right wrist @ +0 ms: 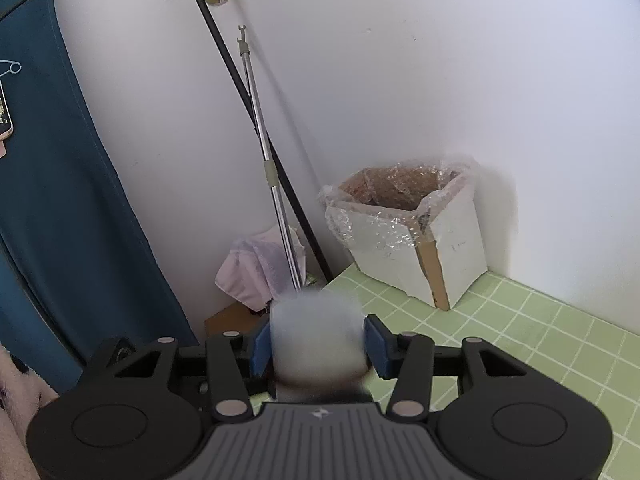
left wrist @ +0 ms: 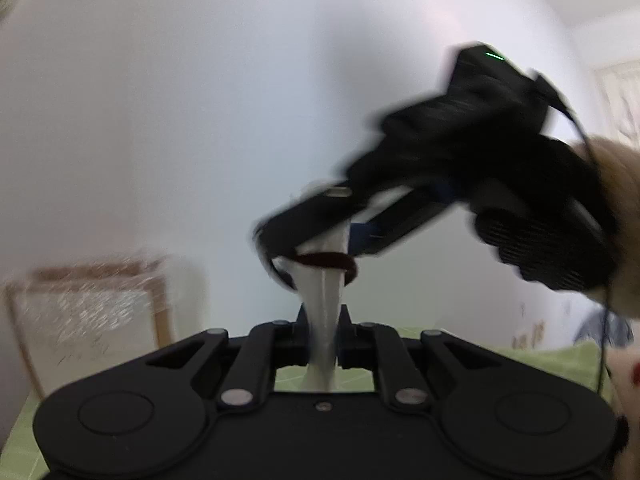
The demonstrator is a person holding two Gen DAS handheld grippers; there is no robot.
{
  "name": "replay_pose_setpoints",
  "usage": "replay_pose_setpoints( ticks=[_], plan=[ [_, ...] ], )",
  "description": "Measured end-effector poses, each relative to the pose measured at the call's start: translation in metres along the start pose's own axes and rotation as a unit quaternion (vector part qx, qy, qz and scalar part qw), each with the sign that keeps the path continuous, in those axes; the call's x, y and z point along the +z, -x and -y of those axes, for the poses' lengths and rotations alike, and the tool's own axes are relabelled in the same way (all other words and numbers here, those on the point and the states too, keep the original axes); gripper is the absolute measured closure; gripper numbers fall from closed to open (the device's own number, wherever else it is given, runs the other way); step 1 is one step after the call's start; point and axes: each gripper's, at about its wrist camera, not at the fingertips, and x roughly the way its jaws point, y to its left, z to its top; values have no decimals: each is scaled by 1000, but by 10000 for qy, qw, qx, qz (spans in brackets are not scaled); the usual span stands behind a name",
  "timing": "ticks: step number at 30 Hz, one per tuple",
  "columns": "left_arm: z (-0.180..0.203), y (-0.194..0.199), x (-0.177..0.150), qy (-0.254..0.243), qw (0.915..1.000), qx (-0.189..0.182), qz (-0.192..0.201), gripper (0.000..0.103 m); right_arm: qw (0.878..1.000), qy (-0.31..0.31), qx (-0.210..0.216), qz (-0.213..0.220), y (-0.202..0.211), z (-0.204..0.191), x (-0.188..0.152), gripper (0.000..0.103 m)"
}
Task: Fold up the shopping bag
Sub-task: 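Stretch the rubber band over the rolled bag held by the left gripper, then push the rubber band down the roll with the right gripper fingers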
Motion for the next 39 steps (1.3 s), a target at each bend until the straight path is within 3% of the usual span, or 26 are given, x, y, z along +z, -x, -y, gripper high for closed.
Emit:
replay_pose_setpoints(
  ticks=[4,7,12,15,18,21,24,30,32,36,39],
  plan=[
    [16,-2,-1,-313,9994,-158,-14,92,9998,30,211,11,-1,0,4,52],
    [21,-3,-2,-384,9992,-137,-25,92,9996,227,129,-69,0,-6,6,52],
    [19,-2,-1,-325,9994,116,-32,92,9982,168,-432,377,23,-11,6,52],
    [17,-3,-2,-268,9994,209,-42,92,9949,294,-893,371,33,-19,6,52],
    [20,-3,-5,-299,9991,277,-85,92,9849,710,-1570,179,36,-34,5,52],
    [22,-5,-10,-286,9989,343,-142,92,9758,1164,-1850,-81,29,-51,0,52],
    [25,-4,-14,-305,9985,395,-235,92,9580,1739,-2254,-344,15,-70,-12,52],
    [30,-4,-17,-334,9977,483,-347,92,9495,1960,-2440,-234,6,-82,-28,52],
    [35,-2,-17,-353,9972,537,-373,92,9368,2355,-2582,-191,2,-91,-35,57],
    [43,8,-22,-383,9963,599,-479,92,8925,3250,-3098,-434,-11,-101,-49,73],
    [37,-2,-25,-390,9955,637,-583,92,8970,3284,-2942,-303,-8,-102,-52,78]
  ],
)
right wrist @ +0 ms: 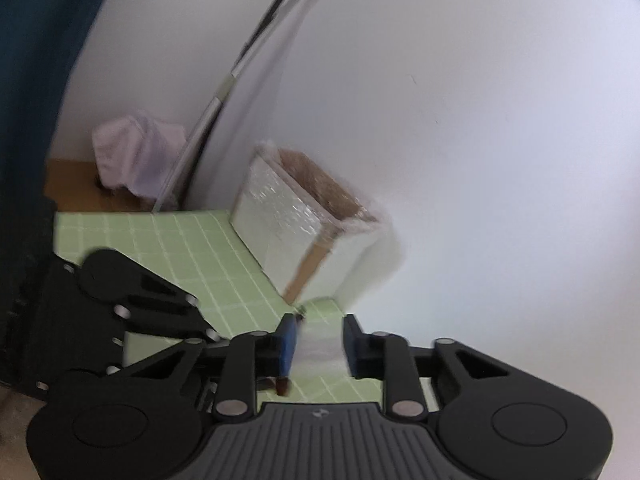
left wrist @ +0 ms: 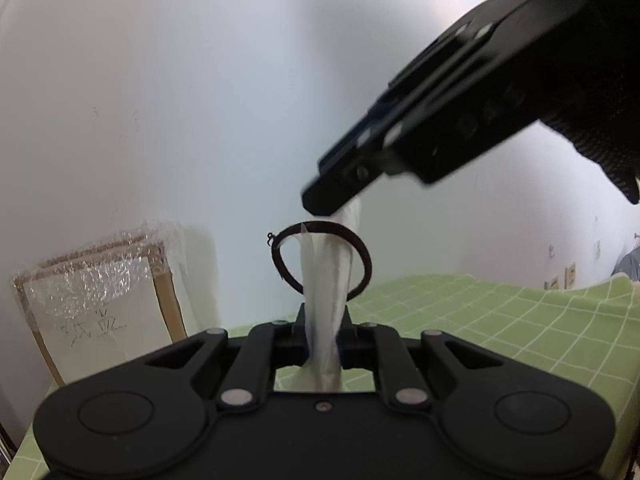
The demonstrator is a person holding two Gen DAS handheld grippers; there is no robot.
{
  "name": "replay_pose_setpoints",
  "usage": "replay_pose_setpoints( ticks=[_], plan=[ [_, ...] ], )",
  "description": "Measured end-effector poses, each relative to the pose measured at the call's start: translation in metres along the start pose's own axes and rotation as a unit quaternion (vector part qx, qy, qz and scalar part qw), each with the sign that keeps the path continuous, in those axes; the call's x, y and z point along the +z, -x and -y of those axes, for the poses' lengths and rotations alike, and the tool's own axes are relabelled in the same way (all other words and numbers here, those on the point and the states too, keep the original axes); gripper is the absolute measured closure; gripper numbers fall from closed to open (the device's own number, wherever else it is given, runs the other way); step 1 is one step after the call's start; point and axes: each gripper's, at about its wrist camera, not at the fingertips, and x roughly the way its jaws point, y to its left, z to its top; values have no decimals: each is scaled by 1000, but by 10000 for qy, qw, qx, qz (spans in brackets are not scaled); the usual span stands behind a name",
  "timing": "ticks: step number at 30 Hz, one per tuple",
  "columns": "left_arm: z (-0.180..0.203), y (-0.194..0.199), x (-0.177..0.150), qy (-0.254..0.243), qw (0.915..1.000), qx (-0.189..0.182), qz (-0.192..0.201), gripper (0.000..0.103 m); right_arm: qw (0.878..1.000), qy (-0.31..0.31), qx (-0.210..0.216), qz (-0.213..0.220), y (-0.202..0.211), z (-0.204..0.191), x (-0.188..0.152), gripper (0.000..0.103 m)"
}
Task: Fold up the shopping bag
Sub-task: 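Push the rubber band down the roll with the right gripper fingers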
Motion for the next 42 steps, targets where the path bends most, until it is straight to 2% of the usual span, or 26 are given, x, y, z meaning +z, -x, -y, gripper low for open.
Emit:
replay_pose_setpoints(
  ticks=[3,6,7,8,11,15,19,23,26,28,29,30,31,32,36,38,40,42],
  plan=[
    [-2,-2,-1,44,10000,0,-21,92,9997,158,158,-97,-1,-9,-2,78],
    [-2,-3,-1,29,10000,-8,-77,92,9991,337,63,-249,-9,-17,-8,78],
    [-3,-5,-2,19,9999,-14,-104,92,9992,285,104,-259,-11,-16,-9,85],
    [-4,-7,-2,13,9999,-23,-115,92,9993,218,142,-268,-12,-16,-10,101],
    [-4,-8,-2,1,9999,-30,-138,92,9991,-167,301,-248,-13,-10,-9,100],
    [-3,-7,-3,-35,9999,-64,-113,92,9926,-894,794,-203,-21,0,-7,100],
    [-6,-12,-3,-95,9999,-67,-94,92,9760,-1648,1395,-283,-33,13,-7,100],
    [-18,-14,-3,308,9995,19,-107,92,9576,-2133,1888,-433,-34,17,-17,100],
    [-21,-15,-4,413,9991,59,-105,92,9508,-2425,1857,-514,-30,22,-24,100],
    [-19,-16,-3,342,9993,71,-118,92,9490,-2576,1727,-566,-27,26,-26,95],
    [-19,-17,-3,303,9994,85,-123,92,9464,-2708,1665,-578,-26,29,-27,88],
    [-18,-17,-3,271,9995,102,-126,92,9418,-2909,1588,-566,-24,32,-28,80],
    [-17,-17,-3,252,9995,127,-126,92,9355,-3143,1519,-538,-22,36,-30,61],
    [-16,-16,-2,227,9996,145,-129,92,9273,-3416,1448,-505,-21,39,-33,51],
    [-11,-16,-2,-73,9997,174,-121,91,8897,-4354,1267,-535,-25,53,-46,47],
    [-8,-15,-2,-208,9996,160,-122,91,8738,-4701,1104,-576,-30,57,-50,46],
    [-5,-14,-2,-292,9994,140,-124,91,8635,-4916,935,-625,-34,61,-53,46],
    [-4,-13,-2,-365,9992,125,-139,91,8465,-5188,1003,-652,-42,64,-57,46]
  ],
)
